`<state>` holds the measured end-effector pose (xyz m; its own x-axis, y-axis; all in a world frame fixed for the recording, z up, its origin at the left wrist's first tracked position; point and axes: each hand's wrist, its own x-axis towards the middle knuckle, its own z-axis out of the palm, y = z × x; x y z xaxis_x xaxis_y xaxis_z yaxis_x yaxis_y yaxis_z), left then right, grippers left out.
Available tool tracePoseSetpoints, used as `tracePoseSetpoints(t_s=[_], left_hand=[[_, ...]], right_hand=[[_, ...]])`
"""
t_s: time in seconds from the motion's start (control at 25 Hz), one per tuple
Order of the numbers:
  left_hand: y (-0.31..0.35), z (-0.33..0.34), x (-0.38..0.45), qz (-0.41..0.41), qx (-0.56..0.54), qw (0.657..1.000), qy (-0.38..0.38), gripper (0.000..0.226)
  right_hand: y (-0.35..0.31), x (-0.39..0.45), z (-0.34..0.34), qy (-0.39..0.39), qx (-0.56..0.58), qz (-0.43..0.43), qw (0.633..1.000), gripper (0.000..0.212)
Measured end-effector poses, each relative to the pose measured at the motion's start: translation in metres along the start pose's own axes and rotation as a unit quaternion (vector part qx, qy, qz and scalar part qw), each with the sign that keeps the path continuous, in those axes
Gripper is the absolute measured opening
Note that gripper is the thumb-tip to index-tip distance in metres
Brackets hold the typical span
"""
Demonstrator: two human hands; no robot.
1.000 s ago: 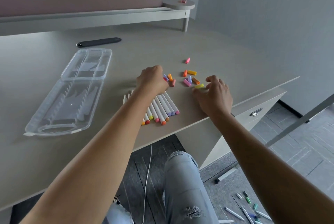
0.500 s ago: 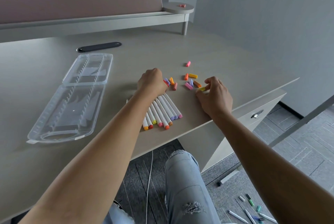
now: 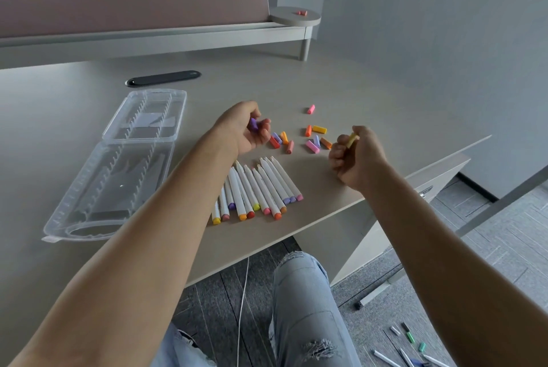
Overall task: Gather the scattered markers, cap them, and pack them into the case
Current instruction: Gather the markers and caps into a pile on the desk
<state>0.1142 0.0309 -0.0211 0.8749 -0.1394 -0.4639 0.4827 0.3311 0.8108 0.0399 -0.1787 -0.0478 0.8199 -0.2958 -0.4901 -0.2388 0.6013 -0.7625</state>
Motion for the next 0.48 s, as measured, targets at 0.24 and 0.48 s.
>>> tracePoseSetpoints(t_s=[0.24,0.48], left_hand=[[-0.01,-0.003,0.019,0.143,0.361,0.916,0.098,0.016],[-0.021,0.004,0.013,0.229,0.614,0.752,0.071,0.041]], right_hand=[[-0.005,0.002,0.012,0.042,-0.164,-0.067,0.983,0.029],[0.0,0.019,0.012,0.067,-0.631,-0.326,0.701,0.016]])
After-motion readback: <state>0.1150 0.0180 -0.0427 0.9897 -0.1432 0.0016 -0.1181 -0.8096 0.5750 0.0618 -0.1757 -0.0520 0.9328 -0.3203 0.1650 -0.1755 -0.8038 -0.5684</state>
